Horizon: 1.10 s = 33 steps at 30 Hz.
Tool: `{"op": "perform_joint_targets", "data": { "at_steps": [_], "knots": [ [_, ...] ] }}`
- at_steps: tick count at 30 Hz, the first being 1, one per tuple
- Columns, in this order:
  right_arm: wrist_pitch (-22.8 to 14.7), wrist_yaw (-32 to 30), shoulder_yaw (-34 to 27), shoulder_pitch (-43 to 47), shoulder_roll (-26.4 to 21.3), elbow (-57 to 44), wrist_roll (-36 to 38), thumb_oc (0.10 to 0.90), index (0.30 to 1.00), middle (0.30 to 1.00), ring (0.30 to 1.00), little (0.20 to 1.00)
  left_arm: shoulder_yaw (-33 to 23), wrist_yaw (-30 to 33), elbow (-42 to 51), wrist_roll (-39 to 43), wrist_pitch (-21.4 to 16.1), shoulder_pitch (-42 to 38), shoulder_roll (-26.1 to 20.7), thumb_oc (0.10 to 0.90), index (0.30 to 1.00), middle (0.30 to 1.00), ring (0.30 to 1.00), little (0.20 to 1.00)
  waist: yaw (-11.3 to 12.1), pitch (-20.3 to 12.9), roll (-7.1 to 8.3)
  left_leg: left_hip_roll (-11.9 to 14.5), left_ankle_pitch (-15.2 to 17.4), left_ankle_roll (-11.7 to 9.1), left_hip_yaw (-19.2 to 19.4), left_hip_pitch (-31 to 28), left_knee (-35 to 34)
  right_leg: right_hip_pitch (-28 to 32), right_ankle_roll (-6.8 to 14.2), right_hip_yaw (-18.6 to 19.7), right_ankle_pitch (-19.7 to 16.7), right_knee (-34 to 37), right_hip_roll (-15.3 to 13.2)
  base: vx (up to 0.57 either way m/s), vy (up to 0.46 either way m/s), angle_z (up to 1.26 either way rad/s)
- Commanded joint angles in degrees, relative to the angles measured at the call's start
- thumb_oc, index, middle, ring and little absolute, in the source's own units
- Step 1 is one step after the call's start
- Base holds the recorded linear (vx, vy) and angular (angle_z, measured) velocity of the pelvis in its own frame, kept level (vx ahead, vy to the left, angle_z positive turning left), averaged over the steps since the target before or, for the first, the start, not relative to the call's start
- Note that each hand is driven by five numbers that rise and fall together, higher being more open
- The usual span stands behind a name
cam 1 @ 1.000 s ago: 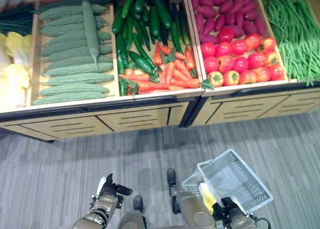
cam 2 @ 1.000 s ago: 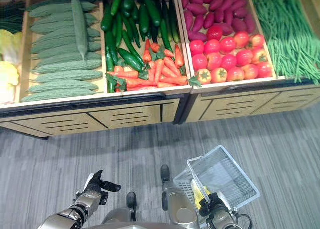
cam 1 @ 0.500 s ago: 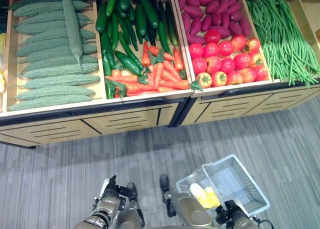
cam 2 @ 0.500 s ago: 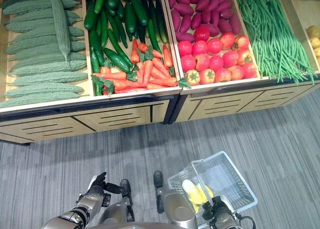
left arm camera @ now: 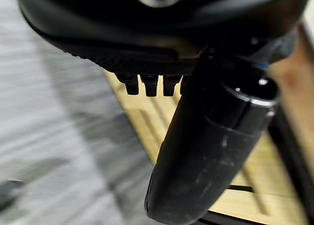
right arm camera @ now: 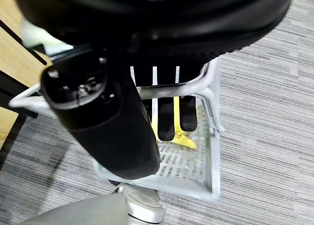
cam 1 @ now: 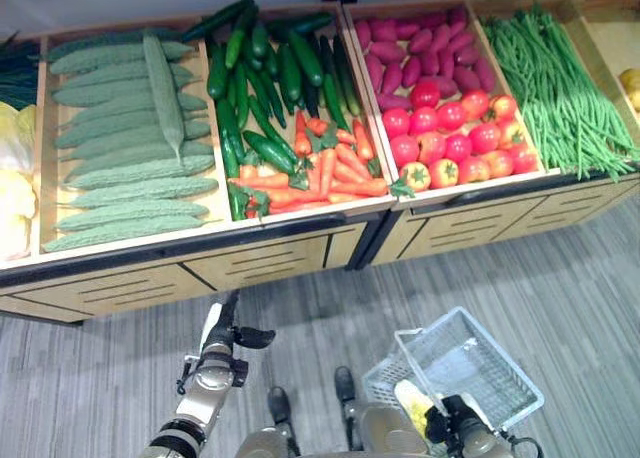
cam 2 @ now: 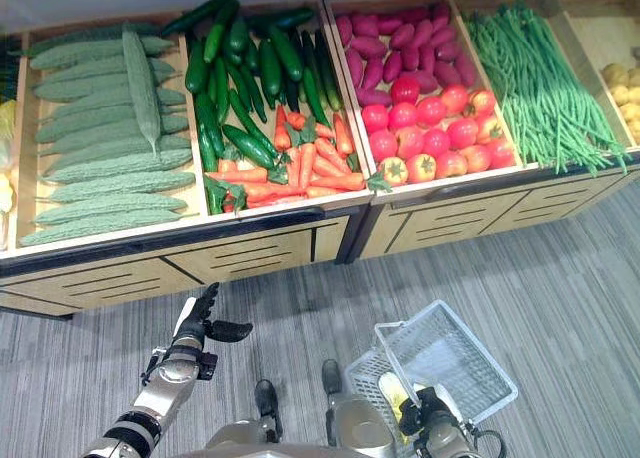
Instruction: Get the vegetables into the basket
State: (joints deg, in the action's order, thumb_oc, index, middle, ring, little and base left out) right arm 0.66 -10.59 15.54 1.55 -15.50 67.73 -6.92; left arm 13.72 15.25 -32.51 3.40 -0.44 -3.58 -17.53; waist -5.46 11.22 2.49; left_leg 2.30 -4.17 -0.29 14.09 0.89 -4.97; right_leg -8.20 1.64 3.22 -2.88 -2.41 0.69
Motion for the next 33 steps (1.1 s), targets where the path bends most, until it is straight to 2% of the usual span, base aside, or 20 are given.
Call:
{"op": "perform_joint_targets", "data": {
  "at_steps": [1,5,8,11,16,19,25,28,30,33],
  "knots": [
    [-1.35,-0.04,-2.27,-1.02,-0.69,0.5,0.31,0.4,0.3,0.3,0.3,0.3,-2.76,-1.48,8.25,2.24,-5.23,0.26,-2.47,0.9,1.0,1.0,1.0,1.0,0.34,-1.86,2.92,-0.17,0.42,-1.69,-2.3,0.32,0.2,2.86,7.33,1.4,-0.68,-1.47,-4.83,0.06,-0.025,0.02],
    [-1.27,0.63,-4.3,-1.97,-1.42,1.79,0.3,0.4,0.3,0.3,0.3,0.3,-4.26,-3.1,21.07,2.97,-6.76,2.59,-3.8,0.9,1.0,1.0,1.0,1.0,0.25,-3.7,2.2,-0.24,1.11,-1.84,-3.1,-1.27,0.35,4.87,7.14,0.61,0.01,-0.84,-5.1,0.04,-0.021,0.09],
    [-1.23,0.79,-4.54,-2.29,-1.39,2.28,0.2,0.4,0.3,0.3,0.3,0.3,-5.1,-2.96,24.88,2.96,-7.35,2.62,-4.26,0.9,1.0,1.0,1.0,1.0,0.08,-4.46,1.97,-0.24,1.31,-1.91,-3.13,-1.99,0.34,5.63,7.0,0.38,0.18,-0.48,-5.12,0.03,-0.027,0.13],
    [-0.88,0.49,-5.14,-2.59,-1.49,3.92,-0.01,0.4,0.3,0.3,0.3,0.3,-6.36,-1.5,32.6,3.63,-8.47,0.16,-4.25,0.9,1.0,1.0,1.0,1.0,-0.21,-6.24,1.26,0.01,1.48,-2.23,-3.56,-3.09,0.32,7.09,6.6,-0.3,0.47,0.26,-5.12,0.01,-0.048,0.08],
    [-0.68,-0.19,-5.37,-2.21,-2.08,4.94,0.31,0.4,0.3,0.3,0.3,0.3,-6.95,0.99,36.28,0.92,-8.7,-4.67,-5.81,0.9,1.0,1.0,1.0,1.0,-1.05,-7.79,0.66,0.37,1.51,-2.61,-3.59,-3.87,0.25,8.09,6.29,-0.61,0.46,0.98,-4.7,0.0,-0.033,0.05],
    [-0.42,-0.12,-4.81,-1.64,-3.45,5.5,-0.14,0.4,0.3,0.3,0.3,0.3,-5.28,2.46,31.17,-5.33,-6.22,-12.38,-10.34,0.9,1.0,1.0,1.0,1.0,-2.55,-9.37,-0.27,1.01,1.51,-3.0,-2.85,-4.89,0.08,8.83,6.07,-0.19,0.42,1.61,-4.3,0.01,-0.011,-0.01],
    [-0.5,-0.29,-4.16,-0.66,-4.7,5.58,0.11,0.4,0.3,0.3,0.3,0.3,-0.67,5.0,19.52,-13.59,-2.67,-22.36,-15.46,0.9,1.0,1.0,1.0,1.0,-4.29,-10.27,-1.32,1.66,1.26,-3.55,-1.96,-5.73,-0.03,9.35,5.88,0.2,0.44,1.86,-3.74,0.0,-0.008,-0.01],
    [-0.49,-0.49,-3.25,-0.16,-5.35,5.97,0.13,0.4,0.3,0.3,0.3,0.3,4.74,5.16,8.04,-19.0,0.44,-30.36,-18.71,0.9,1.0,1.0,1.0,1.0,-5.64,-10.6,-2.26,2.01,1.08,-3.87,-1.24,-6.21,-0.03,9.51,5.89,0.58,0.29,1.92,-3.46,0.0,0.0,0.0],
    [-0.55,-0.57,-3.38,-0.09,-5.33,6.14,0.25,0.4,0.3,0.3,0.3,0.3,6.25,5.09,5.43,-19.56,0.73,-32.29,-19.26,0.9,1.0,1.0,1.0,1.0,-5.88,-10.51,-2.44,2.04,1.04,-3.93,-1.09,-6.3,-0.03,9.5,5.89,0.75,0.28,1.97,-3.33,0.01,-0.003,-0.09],
    [-0.53,-0.74,-2.88,-0.08,-5.92,6.1,0.43,0.4,0.3,0.3,0.3,0.3,11.64,2.79,-2.88,-21.88,1.83,-37.72,-21.21,0.9,1.0,1.0,1.0,1.0,-7.1,-10.04,-3.38,2.31,0.77,-4.21,-0.35,-6.24,-0.03,8.99,5.92,1.39,0.01,2.01,-3.12,0.0,0.001,-0.19]
  ]
}}
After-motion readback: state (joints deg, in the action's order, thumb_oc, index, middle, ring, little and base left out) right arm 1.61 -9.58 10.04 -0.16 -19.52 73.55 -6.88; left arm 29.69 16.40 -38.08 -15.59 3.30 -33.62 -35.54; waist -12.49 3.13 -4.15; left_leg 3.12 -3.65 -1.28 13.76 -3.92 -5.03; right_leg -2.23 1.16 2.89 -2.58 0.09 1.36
